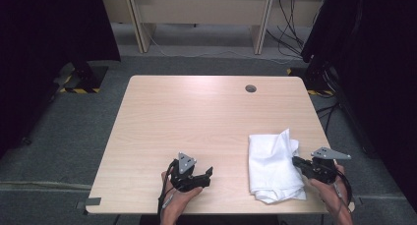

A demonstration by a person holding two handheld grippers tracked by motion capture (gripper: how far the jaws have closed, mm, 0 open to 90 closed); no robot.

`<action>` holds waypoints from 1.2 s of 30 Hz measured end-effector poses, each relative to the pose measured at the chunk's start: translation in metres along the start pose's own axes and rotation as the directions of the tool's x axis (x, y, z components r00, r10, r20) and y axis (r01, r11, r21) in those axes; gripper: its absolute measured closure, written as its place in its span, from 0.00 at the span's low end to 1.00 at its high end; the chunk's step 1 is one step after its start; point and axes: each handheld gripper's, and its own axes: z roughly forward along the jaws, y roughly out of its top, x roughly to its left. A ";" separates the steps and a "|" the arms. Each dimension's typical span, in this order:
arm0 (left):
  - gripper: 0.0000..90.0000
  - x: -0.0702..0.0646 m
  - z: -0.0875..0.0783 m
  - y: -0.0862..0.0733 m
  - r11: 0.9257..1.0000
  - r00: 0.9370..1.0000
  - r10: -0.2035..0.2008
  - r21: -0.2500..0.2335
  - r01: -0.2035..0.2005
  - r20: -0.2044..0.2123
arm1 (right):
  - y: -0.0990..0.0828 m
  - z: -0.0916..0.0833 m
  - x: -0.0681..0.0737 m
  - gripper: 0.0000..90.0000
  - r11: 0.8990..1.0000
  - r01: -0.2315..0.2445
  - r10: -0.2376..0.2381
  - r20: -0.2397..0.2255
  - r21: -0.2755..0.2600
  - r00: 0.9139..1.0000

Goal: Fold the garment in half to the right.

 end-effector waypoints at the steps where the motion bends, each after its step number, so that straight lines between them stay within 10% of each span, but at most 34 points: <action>1: 0.24 0.001 -0.001 0.000 1.000 1.000 0.002 0.000 -0.002 -0.004 | 0.000 0.000 0.000 0.86 1.000 -0.013 0.013 0.002 -0.004 1.000; 9: 0.21 0.006 -0.007 -0.006 1.000 0.999 0.008 0.018 -0.008 -0.036 | 0.005 0.010 0.000 0.76 0.999 -0.025 0.024 0.031 0.035 0.999; 16: 0.21 0.014 -0.014 -0.009 1.000 0.998 0.000 0.026 0.002 -0.062 | 0.003 0.011 0.003 0.96 0.999 0.021 -0.022 0.014 0.026 1.000; 26: 0.21 0.021 -0.019 -0.013 0.999 0.993 -0.001 0.046 0.006 -0.115 | 0.000 -0.015 0.011 0.98 0.999 0.028 -0.027 0.026 -0.028 0.999; 36: 0.21 0.022 -0.019 -0.014 0.998 0.992 0.006 0.069 0.002 -0.125 | -0.021 -0.011 0.002 0.92 0.999 -0.015 0.012 0.064 0.052 0.998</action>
